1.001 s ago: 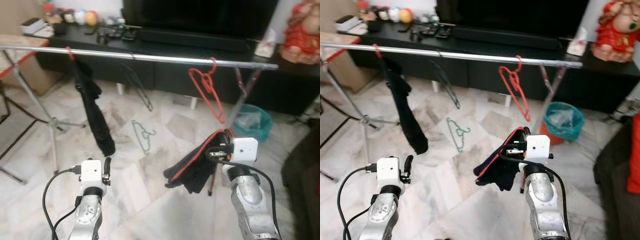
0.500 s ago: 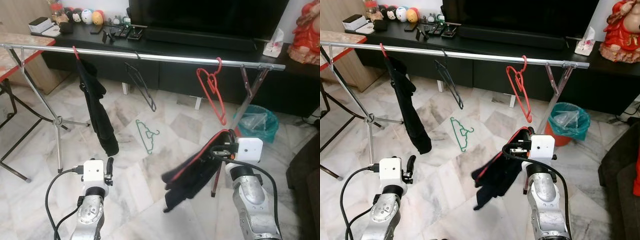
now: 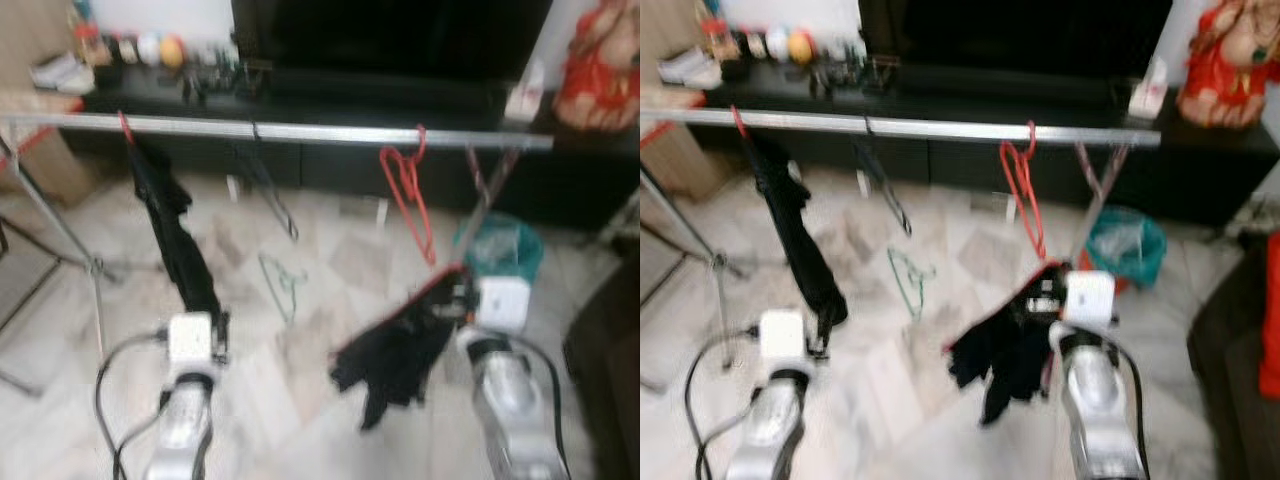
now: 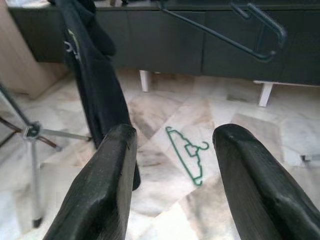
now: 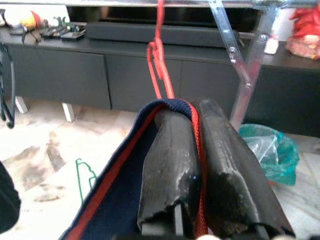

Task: Hang hanger

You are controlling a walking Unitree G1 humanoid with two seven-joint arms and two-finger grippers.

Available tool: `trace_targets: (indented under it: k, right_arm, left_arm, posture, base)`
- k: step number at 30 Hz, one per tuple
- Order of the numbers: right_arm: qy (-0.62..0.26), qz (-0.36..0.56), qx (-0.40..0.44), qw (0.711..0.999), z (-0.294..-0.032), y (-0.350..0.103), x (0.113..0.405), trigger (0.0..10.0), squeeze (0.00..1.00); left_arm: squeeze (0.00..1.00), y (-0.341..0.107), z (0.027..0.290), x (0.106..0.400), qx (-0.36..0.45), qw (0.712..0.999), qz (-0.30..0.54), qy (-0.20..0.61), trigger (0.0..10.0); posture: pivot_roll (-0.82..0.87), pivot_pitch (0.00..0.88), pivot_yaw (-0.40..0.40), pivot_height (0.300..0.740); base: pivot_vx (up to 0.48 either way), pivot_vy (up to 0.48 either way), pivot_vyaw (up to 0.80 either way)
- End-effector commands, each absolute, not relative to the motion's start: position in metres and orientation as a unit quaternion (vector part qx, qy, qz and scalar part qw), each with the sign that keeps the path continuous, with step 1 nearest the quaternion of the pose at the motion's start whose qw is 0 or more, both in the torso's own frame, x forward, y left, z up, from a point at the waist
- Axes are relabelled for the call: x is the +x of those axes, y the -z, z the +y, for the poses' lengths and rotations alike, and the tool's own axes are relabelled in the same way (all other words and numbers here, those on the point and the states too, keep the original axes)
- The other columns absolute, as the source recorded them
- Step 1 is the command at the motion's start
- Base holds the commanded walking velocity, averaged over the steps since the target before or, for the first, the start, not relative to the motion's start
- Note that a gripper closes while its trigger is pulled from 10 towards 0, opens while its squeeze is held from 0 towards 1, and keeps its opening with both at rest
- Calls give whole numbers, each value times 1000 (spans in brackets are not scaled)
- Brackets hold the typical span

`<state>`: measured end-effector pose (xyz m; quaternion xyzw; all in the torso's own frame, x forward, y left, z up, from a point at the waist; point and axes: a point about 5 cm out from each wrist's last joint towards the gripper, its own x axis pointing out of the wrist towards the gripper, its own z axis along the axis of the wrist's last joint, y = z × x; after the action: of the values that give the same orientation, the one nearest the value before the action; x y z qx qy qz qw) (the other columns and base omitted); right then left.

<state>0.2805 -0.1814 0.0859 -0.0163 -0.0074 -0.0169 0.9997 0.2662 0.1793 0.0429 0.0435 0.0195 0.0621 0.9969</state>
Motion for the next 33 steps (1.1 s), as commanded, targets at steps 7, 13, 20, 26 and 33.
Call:
trace_targets:
  k: [7, 13, 20, 26, 33]
  right_arm:
    - [9, -27, -13, 1000, -175, -94, 284, 10000, 0]
    - [8, -25, -12, 1000, -174, -93, 284, 10000, 0]
    - [9, -24, -12, 1000, -174, -92, 284, 10000, 0]
    - [9, -22, -13, 1000, -174, -91, 284, 10000, 0]
    - [-3, -11, -8, 1000, -172, -87, 284, 10000, 0]
  left_arm:
    - [0, -41, 186, 264, 44, 996, 26, -72, 10000]
    - [0, -43, 186, 264, 45, 996, 23, -73, 10000]
    - [0, -43, 186, 264, 44, 996, 22, -73, 10000]
    - [0, -44, 186, 263, 43, 996, 21, -73, 10000]
    - [0, -45, 187, 264, 43, 996, 17, -74, 10000]
  posture:
    - [-10, 73, -14, 740]
    - [-9, 72, -14, 740]
    - [-9, 72, -14, 740]
    - [-9, 71, -14, 740]
    - [-10, 68, -13, 740]
  base:
    - [310, 0, 0]
    - [312, 0, 0]
    - [312, 0, 0]
    - [314, 0, 0]
    - [312, 0, 0]
